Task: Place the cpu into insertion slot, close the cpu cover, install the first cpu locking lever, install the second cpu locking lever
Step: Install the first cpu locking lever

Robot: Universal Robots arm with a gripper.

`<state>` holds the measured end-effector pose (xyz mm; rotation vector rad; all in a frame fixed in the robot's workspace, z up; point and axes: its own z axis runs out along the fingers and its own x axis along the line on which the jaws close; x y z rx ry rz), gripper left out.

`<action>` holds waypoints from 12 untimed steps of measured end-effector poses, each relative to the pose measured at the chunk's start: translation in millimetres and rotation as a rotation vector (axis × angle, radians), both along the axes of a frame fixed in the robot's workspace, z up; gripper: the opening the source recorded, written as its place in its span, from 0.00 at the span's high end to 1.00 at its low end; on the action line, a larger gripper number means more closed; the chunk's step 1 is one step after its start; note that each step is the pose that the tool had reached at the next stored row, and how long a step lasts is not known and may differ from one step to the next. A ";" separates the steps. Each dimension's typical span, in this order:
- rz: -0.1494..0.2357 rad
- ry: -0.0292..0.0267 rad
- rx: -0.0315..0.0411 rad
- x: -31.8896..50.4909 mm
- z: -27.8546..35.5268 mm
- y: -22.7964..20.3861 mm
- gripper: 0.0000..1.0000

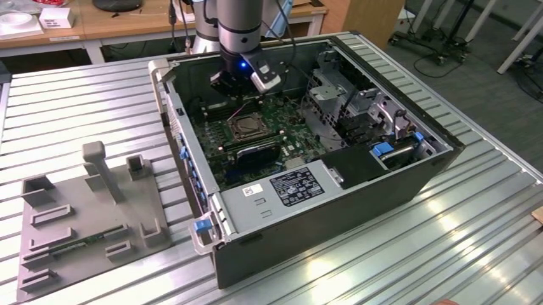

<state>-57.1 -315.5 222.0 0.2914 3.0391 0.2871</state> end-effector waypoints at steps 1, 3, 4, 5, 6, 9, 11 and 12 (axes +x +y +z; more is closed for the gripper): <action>0.000 0.0001 -0.0001 0.2 -0.2 -0.1 0.90; 0.000 0.0001 -0.0001 0.4 -0.8 -0.1 0.90; 0.000 0.0001 -0.0002 0.5 -1.1 -0.2 0.90; -0.001 0.0001 -0.0002 0.7 -1.3 -0.4 0.90; 0.000 0.0001 -0.0001 0.9 -1.6 -0.5 0.90; -0.001 0.0002 -0.0003 2.0 -2.4 -0.6 0.90; -0.001 0.0001 -0.0001 3.2 -2.8 -0.6 0.90; -0.001 0.0001 -0.0001 3.7 -2.9 -0.6 0.90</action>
